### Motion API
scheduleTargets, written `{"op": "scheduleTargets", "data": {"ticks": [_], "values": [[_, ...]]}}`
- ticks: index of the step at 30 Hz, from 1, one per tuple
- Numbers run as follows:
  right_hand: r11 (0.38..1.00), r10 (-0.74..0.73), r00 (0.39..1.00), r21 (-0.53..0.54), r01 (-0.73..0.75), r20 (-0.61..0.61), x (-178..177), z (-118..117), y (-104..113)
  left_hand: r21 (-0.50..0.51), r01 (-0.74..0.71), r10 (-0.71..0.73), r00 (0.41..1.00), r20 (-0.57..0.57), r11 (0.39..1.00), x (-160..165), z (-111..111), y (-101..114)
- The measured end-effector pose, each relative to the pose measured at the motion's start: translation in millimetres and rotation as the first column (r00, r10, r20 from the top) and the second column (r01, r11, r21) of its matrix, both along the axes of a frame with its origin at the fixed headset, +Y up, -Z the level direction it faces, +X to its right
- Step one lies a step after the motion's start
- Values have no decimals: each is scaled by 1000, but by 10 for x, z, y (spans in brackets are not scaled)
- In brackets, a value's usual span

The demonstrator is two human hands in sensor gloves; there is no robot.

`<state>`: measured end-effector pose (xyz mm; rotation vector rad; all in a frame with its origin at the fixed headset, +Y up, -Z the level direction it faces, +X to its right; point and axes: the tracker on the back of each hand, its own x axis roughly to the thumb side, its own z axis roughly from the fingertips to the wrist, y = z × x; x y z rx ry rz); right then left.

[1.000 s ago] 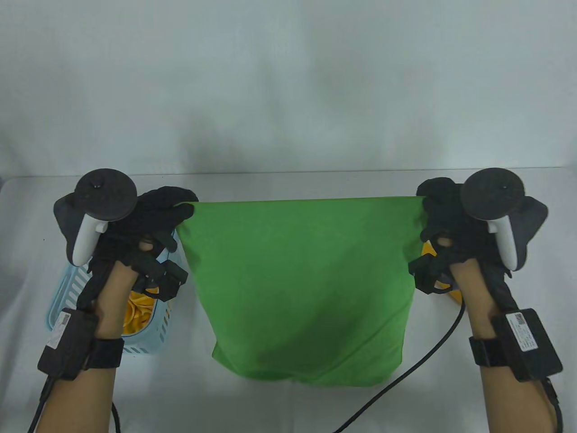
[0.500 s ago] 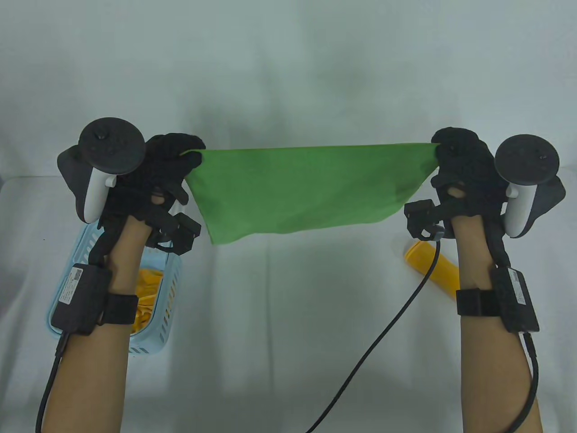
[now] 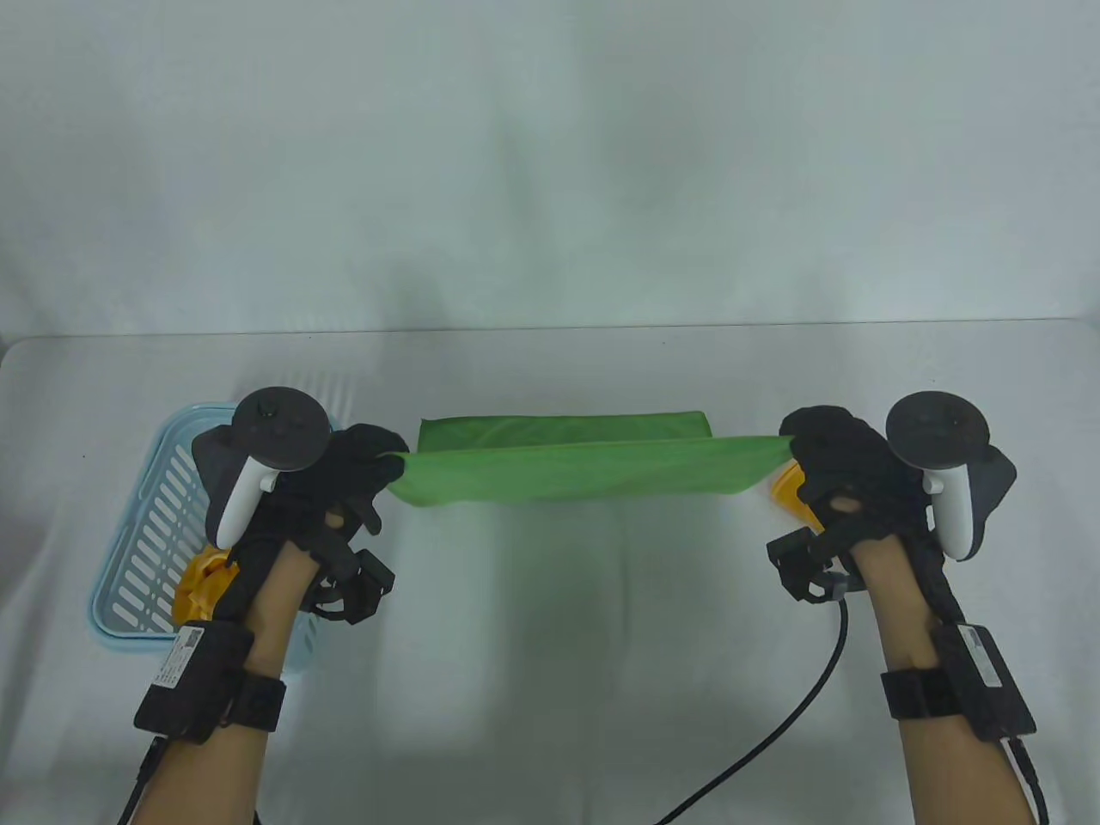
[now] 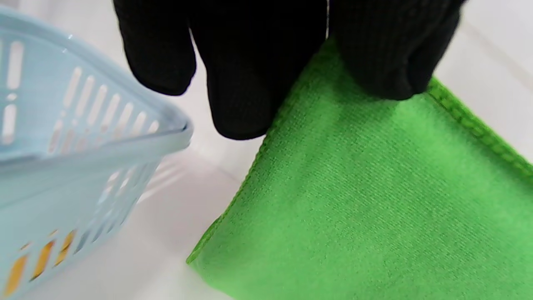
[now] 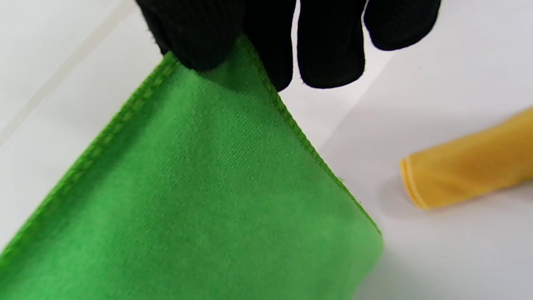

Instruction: Roll square towel into towel roll

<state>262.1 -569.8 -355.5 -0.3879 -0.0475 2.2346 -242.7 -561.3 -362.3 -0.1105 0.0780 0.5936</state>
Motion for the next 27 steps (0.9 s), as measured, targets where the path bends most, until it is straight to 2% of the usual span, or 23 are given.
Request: {"op": "scheduleTargets", "data": {"ticks": [5,10,20,25,27], "values": [[995,-52,989,-95,39,-136,88,239,-325,-86,38,-30,996,87,996,-20,219,-289],[981,-100,962,-188,52,-254,181,456,-514,-134,53,-24,978,208,989,-26,493,-422],[958,-123,906,-287,2,-404,198,869,-736,-248,137,-42,935,353,959,-57,896,-758],[949,-140,883,-316,-10,-448,209,1014,-740,-329,141,7,912,410,934,-59,1032,-816],[952,-140,886,-306,-2,-443,215,1022,-716,-314,163,-22,913,407,935,-43,1038,-802]]}}
